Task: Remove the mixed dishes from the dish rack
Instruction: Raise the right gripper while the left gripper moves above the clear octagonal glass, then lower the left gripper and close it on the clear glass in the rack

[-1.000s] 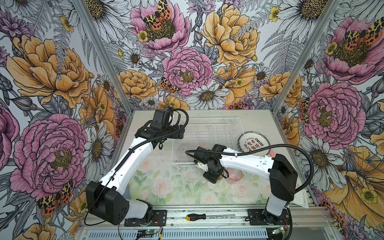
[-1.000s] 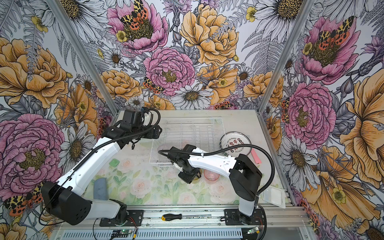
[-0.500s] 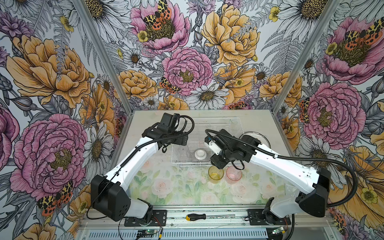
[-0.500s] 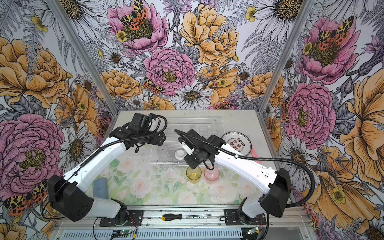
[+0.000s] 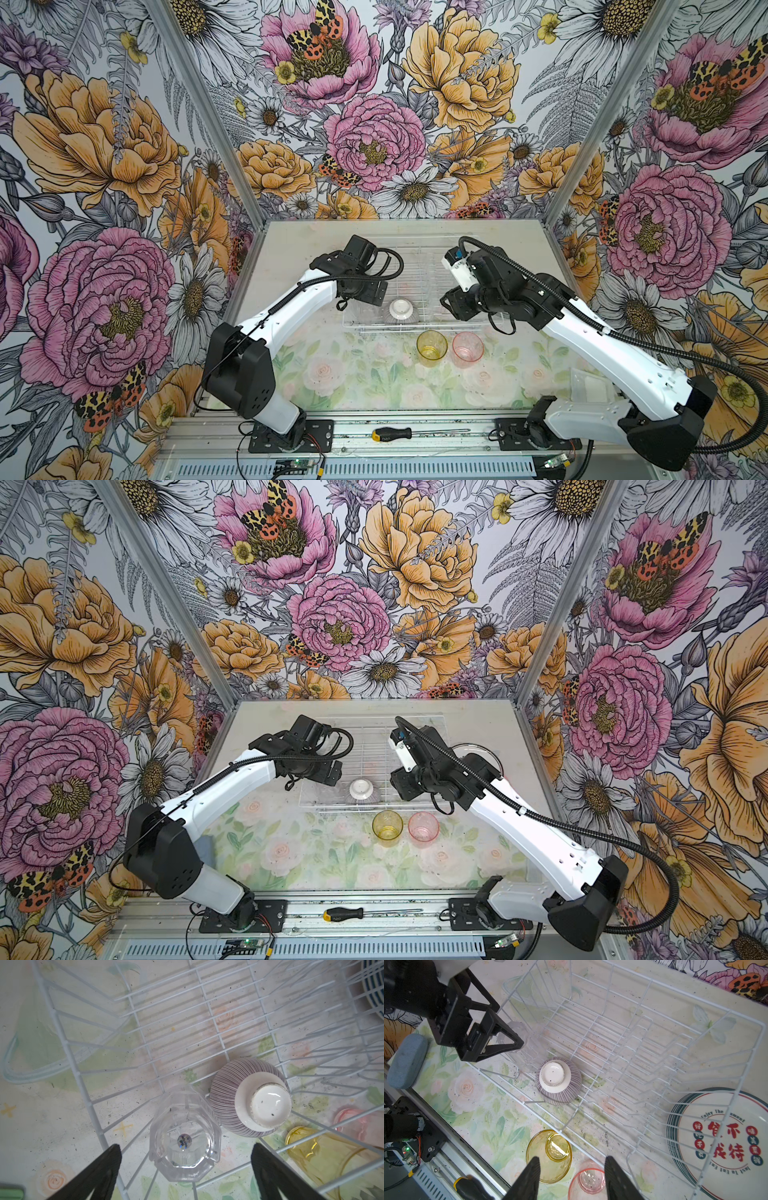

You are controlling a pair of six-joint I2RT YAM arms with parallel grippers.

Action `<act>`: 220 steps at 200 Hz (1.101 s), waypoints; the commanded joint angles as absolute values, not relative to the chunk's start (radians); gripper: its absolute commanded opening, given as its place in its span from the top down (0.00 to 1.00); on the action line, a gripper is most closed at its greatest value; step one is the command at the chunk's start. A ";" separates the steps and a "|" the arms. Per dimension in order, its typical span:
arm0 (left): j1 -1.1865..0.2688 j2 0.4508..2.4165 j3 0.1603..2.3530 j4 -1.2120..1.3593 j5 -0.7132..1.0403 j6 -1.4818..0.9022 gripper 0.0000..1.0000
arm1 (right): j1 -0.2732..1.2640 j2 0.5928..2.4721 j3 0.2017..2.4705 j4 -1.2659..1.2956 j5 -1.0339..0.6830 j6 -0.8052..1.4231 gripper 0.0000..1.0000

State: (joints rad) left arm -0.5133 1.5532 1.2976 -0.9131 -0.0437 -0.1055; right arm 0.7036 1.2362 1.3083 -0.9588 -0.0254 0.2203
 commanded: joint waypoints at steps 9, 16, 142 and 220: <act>-0.523 1.571 1.287 -0.936 -0.081 -0.126 0.01 | 0.689 1.205 1.291 -0.915 -0.046 0.236 0.47; -0.522 1.577 1.289 -0.940 -0.082 -0.127 0.01 | 0.687 1.204 1.289 -0.913 -0.046 0.235 0.48; -0.533 1.684 1.316 -0.953 -0.084 -0.119 0.04 | 0.663 1.170 1.234 -0.884 -0.068 0.244 0.48; -0.533 1.711 1.329 -0.958 -0.092 -0.110 0.10 | 0.653 1.151 1.214 -0.874 -0.074 0.247 0.47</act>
